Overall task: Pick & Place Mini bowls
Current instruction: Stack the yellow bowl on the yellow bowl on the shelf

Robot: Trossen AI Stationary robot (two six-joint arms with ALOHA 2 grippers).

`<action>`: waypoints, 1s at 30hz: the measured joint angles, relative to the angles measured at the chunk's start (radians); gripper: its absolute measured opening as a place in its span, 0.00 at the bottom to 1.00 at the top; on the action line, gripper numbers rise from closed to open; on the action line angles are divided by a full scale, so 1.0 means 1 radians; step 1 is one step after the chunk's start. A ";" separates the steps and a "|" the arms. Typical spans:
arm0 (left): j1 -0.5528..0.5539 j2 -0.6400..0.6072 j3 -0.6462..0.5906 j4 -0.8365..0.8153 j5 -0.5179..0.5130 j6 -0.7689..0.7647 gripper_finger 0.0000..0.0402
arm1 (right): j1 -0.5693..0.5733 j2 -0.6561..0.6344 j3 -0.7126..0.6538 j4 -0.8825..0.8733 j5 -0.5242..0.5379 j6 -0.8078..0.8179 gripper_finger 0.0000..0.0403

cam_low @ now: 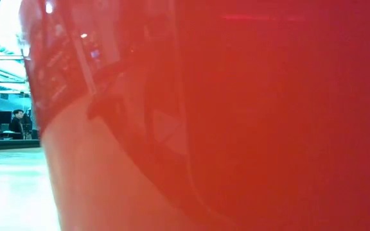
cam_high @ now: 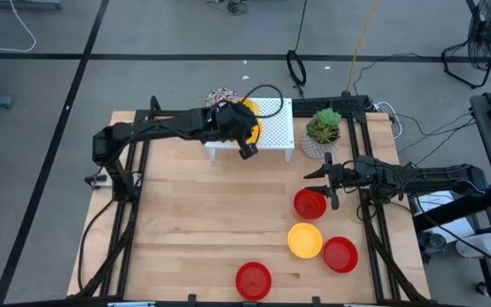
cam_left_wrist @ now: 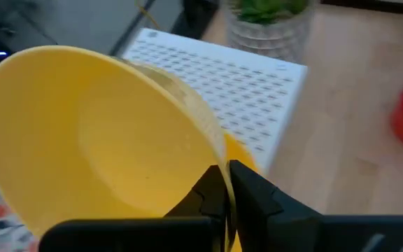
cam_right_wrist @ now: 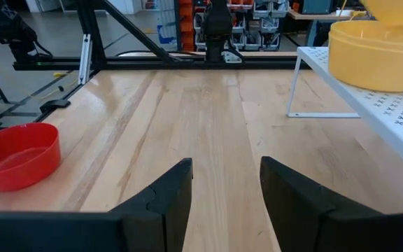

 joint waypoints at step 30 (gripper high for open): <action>-0.040 0.065 -0.001 -0.050 -0.108 -0.079 0.35 | 0.000 0.010 0.000 -0.010 -0.001 0.006 0.39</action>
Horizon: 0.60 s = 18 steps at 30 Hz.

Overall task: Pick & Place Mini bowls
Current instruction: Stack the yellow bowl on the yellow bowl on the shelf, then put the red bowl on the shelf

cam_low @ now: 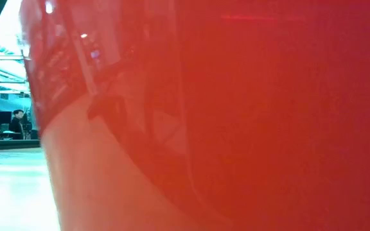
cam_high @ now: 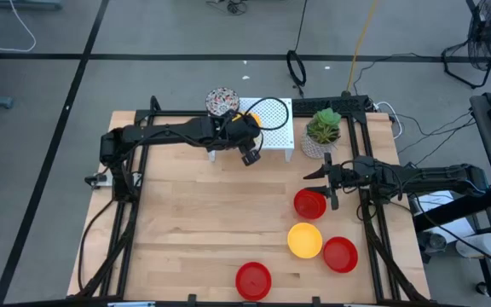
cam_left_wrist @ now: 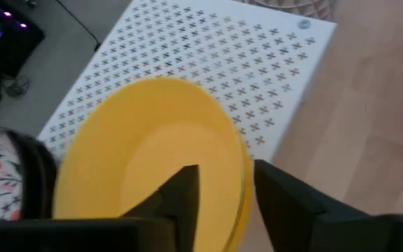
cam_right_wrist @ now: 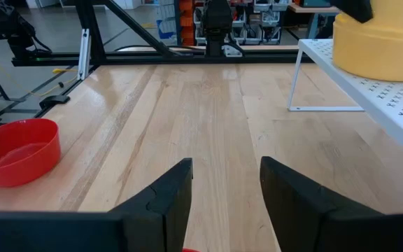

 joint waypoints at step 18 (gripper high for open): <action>-0.234 -0.132 0.000 0.011 0.077 -0.244 0.57 | 0.088 0.059 0.204 -0.446 0.076 0.100 0.39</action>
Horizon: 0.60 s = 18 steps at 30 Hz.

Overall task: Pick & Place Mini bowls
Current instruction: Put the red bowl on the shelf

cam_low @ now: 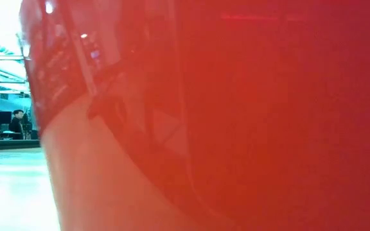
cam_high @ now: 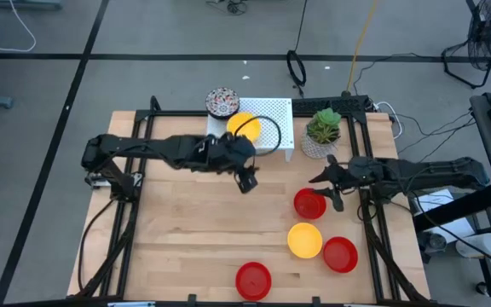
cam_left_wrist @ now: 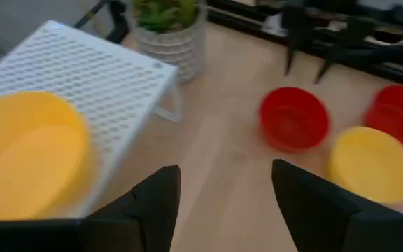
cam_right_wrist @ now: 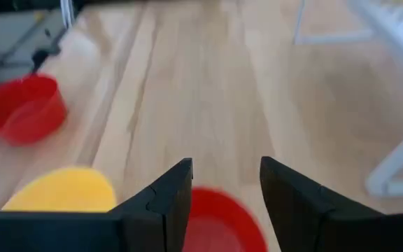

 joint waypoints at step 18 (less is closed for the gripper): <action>-0.206 0.001 0.000 0.000 -0.003 -0.078 0.57 | 0.421 0.303 0.045 -0.139 0.003 0.032 0.39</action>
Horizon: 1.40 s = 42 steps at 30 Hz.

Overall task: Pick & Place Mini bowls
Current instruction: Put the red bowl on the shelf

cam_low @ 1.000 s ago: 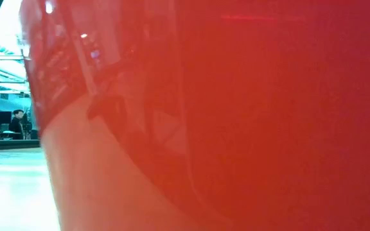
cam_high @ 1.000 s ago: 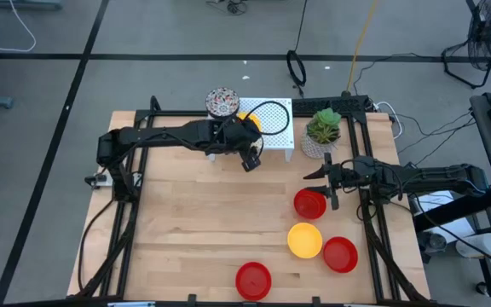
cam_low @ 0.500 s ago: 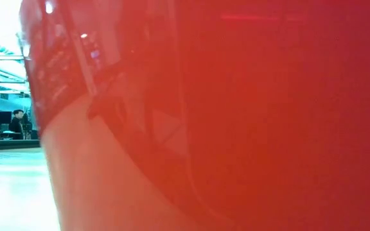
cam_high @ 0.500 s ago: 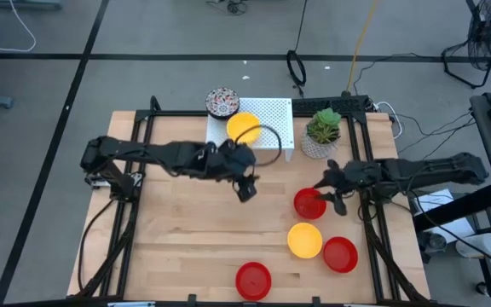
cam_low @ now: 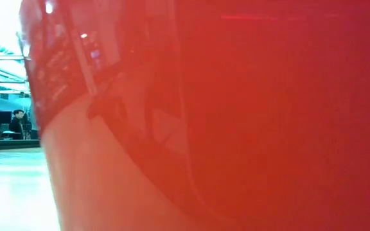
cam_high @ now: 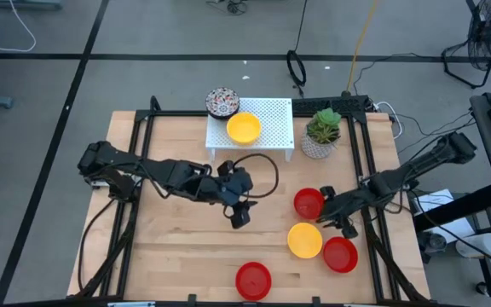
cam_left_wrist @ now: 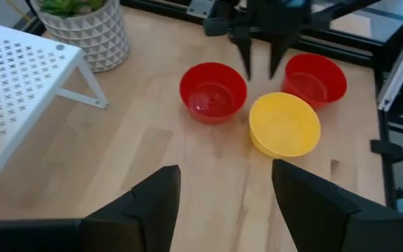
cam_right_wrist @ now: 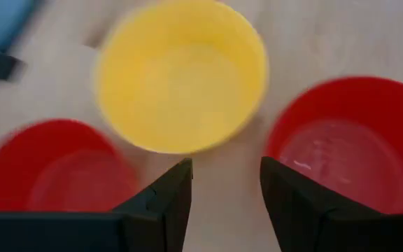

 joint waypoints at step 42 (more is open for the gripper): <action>-0.068 0.000 0.000 0.000 0.000 -0.048 0.57 | -0.217 0.245 0.422 -0.214 0.310 -0.053 0.00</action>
